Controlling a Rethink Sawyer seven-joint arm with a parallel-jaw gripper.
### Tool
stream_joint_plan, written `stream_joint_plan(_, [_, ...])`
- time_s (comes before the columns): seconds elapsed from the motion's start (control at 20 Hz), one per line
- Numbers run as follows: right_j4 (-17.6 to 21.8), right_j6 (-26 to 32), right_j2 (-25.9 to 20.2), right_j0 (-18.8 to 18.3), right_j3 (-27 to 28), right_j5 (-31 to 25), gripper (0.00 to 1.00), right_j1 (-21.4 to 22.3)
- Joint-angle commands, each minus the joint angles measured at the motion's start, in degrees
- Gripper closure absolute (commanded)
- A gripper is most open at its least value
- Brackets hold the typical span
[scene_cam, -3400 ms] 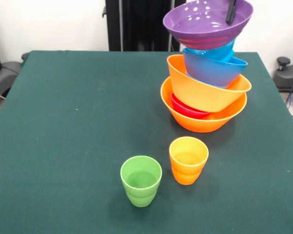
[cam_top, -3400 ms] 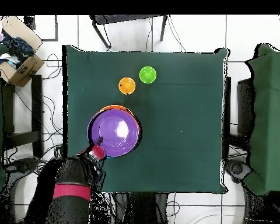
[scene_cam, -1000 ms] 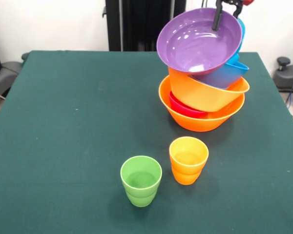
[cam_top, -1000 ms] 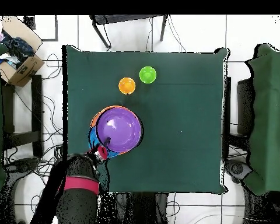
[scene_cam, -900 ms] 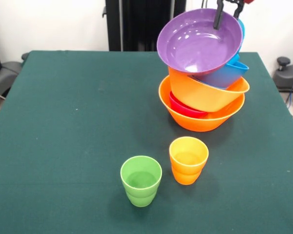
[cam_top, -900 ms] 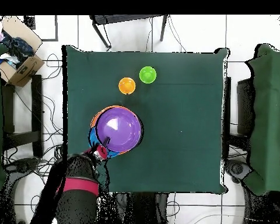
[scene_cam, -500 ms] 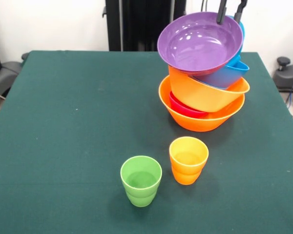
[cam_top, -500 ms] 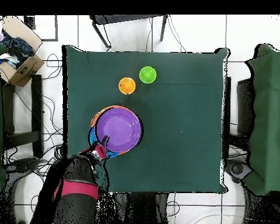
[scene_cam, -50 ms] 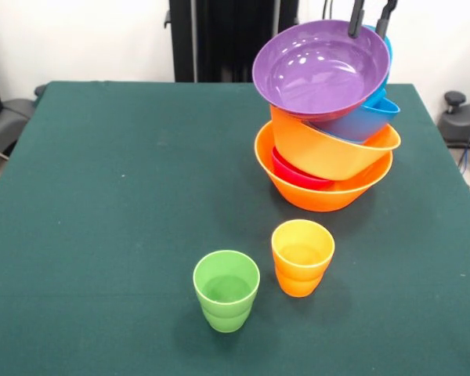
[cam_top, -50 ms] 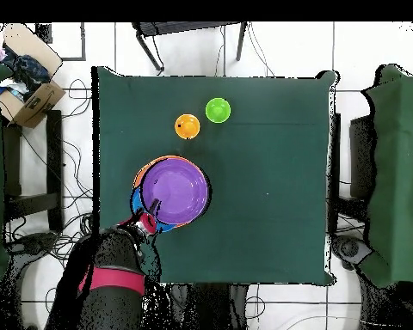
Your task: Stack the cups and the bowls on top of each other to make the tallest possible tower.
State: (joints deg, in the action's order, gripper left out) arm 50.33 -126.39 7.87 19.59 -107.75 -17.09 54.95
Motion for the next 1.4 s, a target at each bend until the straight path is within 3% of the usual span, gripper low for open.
stream_joint_plan(0.05, [-1.4, -2.6, -3.6, -0.5, -0.5, 0.3, 0.00, -1.9])
stream_joint_plan(0.6, [-2.0, -1.3, -4.2, -1.7, -1.9, 0.0, 0.00, -0.3])
stream_joint_plan(1.0, [-5.2, 3.7, -8.5, -5.9, -5.1, -2.6, 0.00, 4.5])
stream_joint_plan(1.4, [-4.8, 3.4, -8.9, -6.1, -5.3, -2.9, 0.00, 4.8])
